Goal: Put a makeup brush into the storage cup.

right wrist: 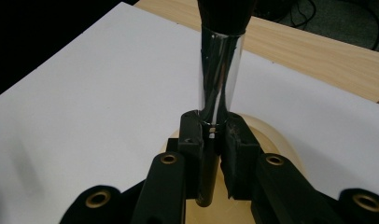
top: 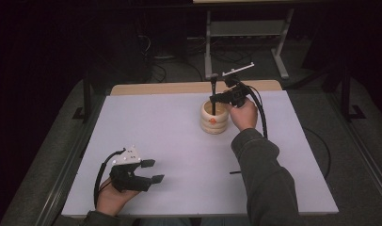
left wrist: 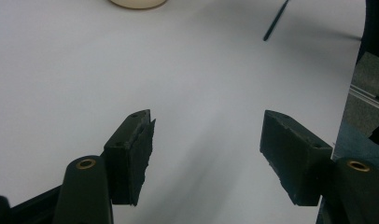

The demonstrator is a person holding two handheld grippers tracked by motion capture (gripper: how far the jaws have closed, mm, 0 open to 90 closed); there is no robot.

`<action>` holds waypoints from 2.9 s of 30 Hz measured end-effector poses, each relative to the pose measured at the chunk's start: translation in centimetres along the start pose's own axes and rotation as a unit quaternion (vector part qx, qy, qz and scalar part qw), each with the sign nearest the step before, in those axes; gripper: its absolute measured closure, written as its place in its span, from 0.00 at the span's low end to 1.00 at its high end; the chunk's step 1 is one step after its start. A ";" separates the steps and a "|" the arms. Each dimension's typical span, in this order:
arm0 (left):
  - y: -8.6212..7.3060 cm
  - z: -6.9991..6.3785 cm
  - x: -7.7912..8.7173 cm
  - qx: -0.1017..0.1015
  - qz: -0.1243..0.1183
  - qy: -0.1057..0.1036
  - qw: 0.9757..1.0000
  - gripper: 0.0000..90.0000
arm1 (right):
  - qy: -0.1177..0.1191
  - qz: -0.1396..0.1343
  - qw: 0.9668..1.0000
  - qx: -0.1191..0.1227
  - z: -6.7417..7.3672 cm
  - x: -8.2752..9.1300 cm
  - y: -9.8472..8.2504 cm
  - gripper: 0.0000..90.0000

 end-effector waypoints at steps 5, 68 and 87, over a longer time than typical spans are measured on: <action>0.0 0.0 0.0 0.002 0.000 0.000 1.000 0.38 | -0.001 -0.002 1.000 -0.002 -0.1 -0.2 -0.4 0.87; 0.0 0.3 0.0 0.002 0.002 0.001 1.000 0.35 | 0.011 0.005 1.000 0.014 0.5 5.1 -5.0 0.48; 0.0 0.4 0.1 0.001 0.002 0.003 1.000 0.35 | 0.032 0.035 0.998 0.050 1.1 6.8 -7.0 0.36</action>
Point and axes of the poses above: each handheld gripper's, and its own axes: x roughly backward along the jaws, y roughly out of its top, z roughly to its left, the point moved 1 cm from there along -x, roughly forward along the jaws, and after that the axes turned 4 degrees about -z, right-handed, at the moved point
